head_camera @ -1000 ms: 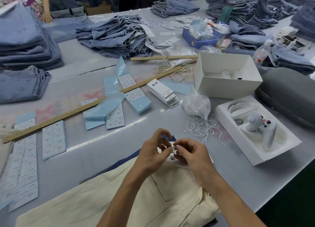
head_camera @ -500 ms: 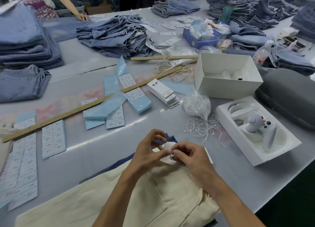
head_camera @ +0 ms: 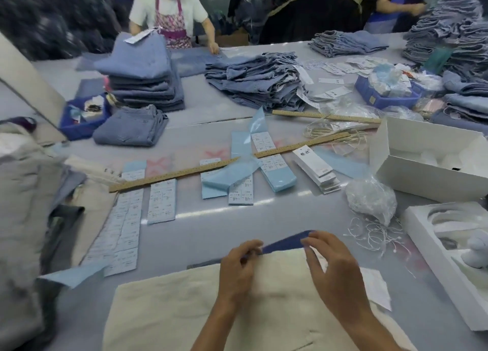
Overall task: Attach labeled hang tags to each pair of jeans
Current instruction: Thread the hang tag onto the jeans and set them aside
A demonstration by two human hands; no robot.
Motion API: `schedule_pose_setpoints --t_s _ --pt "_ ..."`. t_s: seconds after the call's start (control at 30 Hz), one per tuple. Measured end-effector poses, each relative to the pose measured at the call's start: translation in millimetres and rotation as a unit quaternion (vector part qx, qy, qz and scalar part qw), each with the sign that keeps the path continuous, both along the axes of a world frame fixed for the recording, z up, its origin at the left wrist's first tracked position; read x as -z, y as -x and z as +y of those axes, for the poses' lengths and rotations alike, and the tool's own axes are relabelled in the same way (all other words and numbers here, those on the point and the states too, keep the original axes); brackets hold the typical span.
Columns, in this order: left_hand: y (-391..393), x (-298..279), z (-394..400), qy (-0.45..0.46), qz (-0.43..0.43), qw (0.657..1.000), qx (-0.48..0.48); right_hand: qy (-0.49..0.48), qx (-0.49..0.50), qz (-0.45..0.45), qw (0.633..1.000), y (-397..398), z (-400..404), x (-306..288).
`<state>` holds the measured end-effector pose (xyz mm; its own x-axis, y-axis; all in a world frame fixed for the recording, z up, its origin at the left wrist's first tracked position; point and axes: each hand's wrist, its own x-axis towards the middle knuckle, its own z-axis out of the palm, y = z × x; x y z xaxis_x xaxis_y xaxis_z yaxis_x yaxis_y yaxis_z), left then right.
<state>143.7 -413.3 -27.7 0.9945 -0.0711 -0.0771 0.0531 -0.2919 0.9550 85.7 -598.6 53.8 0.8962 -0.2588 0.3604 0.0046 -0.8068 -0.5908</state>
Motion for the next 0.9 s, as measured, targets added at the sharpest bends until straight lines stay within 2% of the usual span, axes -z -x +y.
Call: schedule_pose_setpoints --t_s 0.07,0.13,0.23,0.3,0.37,0.43,0.47,0.5,0.57,0.67,0.7,0.8,0.83,0.9 --pt "9.3 15.8 64.0 -0.015 0.029 0.995 -0.094 0.020 -0.034 -0.011 0.999 -9.7 26.7 0.6" --pt "17.4 25.1 131.9 -0.023 0.038 0.975 -0.218 0.005 -0.075 -0.003 0.997 -20.9 62.1 3.4" --pt "21.6 22.0 228.5 0.071 0.045 0.907 -0.412 -0.034 -0.156 0.040 0.986 -30.3 120.2 11.9" --pt "21.9 15.0 288.2 0.119 0.037 0.836 -0.535 -0.061 -0.215 0.080 0.971 -34.1 152.2 18.1" --pt "27.5 8.5 340.1 0.139 0.041 0.733 -0.664 -0.074 -0.270 0.106 0.954 -36.5 177.1 22.8" --pt "35.5 6.2 380.9 0.154 0.059 0.638 -0.752 -0.074 -0.304 0.119 0.942 -36.6 195.0 27.3" --pt "39.9 5.1 396.0 0.160 0.077 0.612 -0.771 -0.075 -0.311 0.130 0.938 -36.0 201.6 29.8" --pt "44.1 4.7 407.2 0.173 0.098 0.600 -0.774 -0.078 -0.315 0.145 0.935 -35.0 206.9 31.2" --pt "50.4 5.5 422.0 0.189 0.105 0.601 -0.769 -0.084 -0.325 0.170 0.926 -33.7 214.0 32.8" --pt "54.8 -0.9 440.9 0.182 0.060 0.604 -0.774 -0.072 -0.348 0.175 0.918 -34.2 218.7 34.9" --pt "53.8 -2.7 451.8 0.206 0.052 0.603 -0.769 -0.071 -0.349 0.179 0.917 -33.6 219.7 33.3" --pt "48.6 -20.1 474.4 0.361 0.064 0.620 -0.693 -0.082 -0.352 0.193 0.912 -32.9 216.9 34.6" --pt "44.9 -27.1 476.5 0.347 0.074 0.642 -0.680 -0.091 -0.345 0.204 0.912 -32.0 215.9 32.5" --pt "30.8 -46.3 478.4 0.200 0.068 0.694 -0.688 -0.111 -0.341 0.215 0.908 -28.3 214.2 30.8"
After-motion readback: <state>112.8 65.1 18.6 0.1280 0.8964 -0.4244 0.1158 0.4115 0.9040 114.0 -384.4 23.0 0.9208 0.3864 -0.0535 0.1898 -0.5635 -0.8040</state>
